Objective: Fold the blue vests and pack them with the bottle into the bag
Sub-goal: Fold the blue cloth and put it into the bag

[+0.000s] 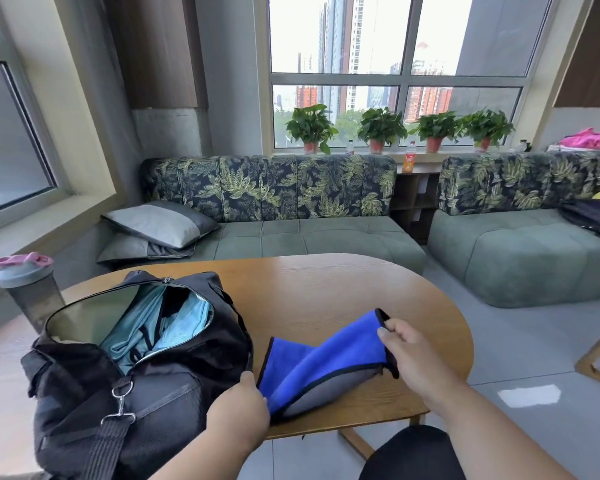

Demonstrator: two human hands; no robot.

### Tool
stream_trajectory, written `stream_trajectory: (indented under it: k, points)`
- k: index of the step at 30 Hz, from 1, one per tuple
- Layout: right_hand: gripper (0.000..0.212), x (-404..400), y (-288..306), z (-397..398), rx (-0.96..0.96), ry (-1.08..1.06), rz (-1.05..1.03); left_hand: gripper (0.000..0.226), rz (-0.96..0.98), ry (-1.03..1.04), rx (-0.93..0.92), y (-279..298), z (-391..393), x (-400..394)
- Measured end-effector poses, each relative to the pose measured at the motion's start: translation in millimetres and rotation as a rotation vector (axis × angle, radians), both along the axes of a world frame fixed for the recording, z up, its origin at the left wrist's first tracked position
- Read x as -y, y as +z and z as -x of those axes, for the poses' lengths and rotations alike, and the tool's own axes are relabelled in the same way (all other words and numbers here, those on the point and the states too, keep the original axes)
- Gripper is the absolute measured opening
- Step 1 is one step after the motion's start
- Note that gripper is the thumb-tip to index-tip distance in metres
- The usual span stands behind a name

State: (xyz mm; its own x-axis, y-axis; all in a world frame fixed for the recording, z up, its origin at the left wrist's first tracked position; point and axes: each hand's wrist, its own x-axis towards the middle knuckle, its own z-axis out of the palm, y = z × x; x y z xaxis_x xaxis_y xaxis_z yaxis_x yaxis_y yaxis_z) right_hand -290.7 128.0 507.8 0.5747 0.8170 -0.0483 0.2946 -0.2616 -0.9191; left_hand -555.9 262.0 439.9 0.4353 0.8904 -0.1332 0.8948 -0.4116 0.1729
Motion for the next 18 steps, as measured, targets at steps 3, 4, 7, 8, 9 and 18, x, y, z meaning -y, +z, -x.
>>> stream_trajectory:
  k: [3,4,7,8,9,18]
  points:
    - [0.017,-6.1,4.0,-3.3,0.117,0.009,0.098,0.036,-0.021,0.062,0.087,-5.2,-0.8,0.4]
    - [0.013,-6.3,-0.8,-2.8,0.12,0.002,0.147,0.04,-0.03,0.067,0.104,-6.7,-0.4,1.0]
    - [0.009,0.0,-23.9,7.9,0.036,-0.087,0.224,0.042,-0.04,0.064,0.141,-8.8,1.2,1.9]
    - [0.011,4.6,-29.0,14.9,0.008,-0.115,0.236,0.04,-0.044,0.056,0.131,-10.5,1.7,1.1]
    - [0.012,7.5,-37.0,20.1,-0.021,-0.127,0.25,0.038,-0.05,0.051,0.125,-11.6,2.0,-0.1]
    - [0.014,19.4,-64.9,21.5,-0.165,-0.096,0.269,0.008,0.001,0.151,0.211,-11.1,-3.1,-10.8]
